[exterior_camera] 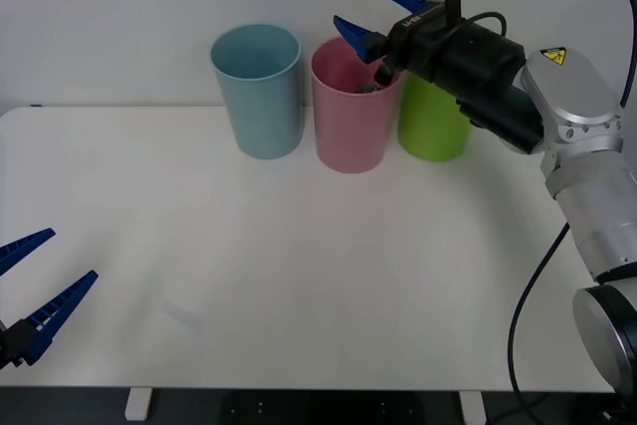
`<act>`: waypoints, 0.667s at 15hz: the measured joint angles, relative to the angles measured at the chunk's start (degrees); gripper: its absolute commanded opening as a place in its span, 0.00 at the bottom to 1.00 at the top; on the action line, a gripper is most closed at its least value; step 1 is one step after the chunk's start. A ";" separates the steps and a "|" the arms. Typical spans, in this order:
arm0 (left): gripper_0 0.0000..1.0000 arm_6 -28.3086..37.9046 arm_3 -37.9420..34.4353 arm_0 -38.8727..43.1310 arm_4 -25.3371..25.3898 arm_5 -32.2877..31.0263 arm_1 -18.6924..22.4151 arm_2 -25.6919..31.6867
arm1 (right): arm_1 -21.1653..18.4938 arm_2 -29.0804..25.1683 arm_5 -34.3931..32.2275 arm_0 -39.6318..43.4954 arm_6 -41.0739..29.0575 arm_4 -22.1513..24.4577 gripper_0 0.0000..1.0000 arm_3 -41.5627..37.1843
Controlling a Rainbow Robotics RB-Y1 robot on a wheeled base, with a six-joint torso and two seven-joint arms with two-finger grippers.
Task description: Grasp the object on the table and drop it into the matching bin: aluminum can to the light blue bin, PET bottle to the pink bin.
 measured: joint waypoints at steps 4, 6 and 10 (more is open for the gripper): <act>1.00 0.00 0.00 0.00 0.00 0.00 0.00 0.00 | -0.38 -1.20 -0.54 5.23 1.24 -0.77 1.00 -6.47; 1.00 0.00 0.00 0.00 0.00 0.00 0.00 0.00 | -1.38 -1.23 -0.84 8.95 1.30 -0.80 1.00 -11.34; 1.00 0.00 0.00 0.00 0.00 0.00 0.00 0.00 | -4.30 -1.63 -2.71 17.14 2.15 -2.49 1.00 -19.94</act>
